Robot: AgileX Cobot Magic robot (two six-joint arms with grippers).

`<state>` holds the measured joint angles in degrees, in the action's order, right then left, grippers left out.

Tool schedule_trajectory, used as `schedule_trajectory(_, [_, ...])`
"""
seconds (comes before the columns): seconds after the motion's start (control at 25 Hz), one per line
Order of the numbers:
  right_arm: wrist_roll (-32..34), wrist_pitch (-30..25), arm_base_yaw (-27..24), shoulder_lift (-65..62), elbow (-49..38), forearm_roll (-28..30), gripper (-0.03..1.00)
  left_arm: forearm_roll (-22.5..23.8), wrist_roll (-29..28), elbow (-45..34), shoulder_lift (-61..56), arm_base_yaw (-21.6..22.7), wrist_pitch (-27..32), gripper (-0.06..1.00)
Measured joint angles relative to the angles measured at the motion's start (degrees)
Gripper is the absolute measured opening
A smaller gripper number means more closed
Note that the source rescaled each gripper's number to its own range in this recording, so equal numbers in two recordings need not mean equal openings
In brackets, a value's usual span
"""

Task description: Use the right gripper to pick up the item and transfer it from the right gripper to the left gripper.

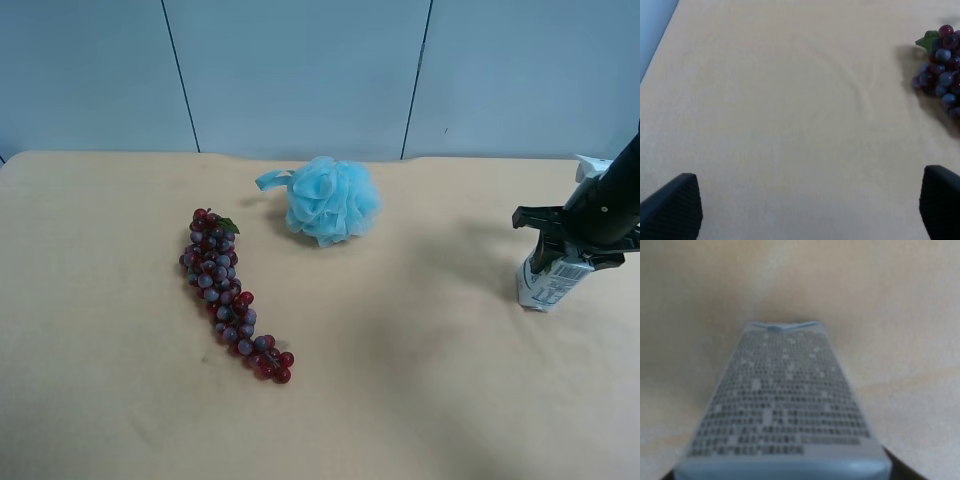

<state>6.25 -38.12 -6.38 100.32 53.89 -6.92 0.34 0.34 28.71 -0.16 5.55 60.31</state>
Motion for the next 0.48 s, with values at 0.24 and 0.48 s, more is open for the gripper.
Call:
schedule_trajectory(0.24, [-0.05, -0.16, 0.00, 0.00, 0.00, 0.00, 0.00, 0.00, 0.00, 0.00, 0.00, 0.00, 0.00, 0.89])
schedule_trajectory(0.48, [-1.61, -2.30, 0.00, -0.53, 0.00, -0.14, 0.00, 0.00, 0.00, 0.00, 0.00, 0.00, 0.00, 0.89])
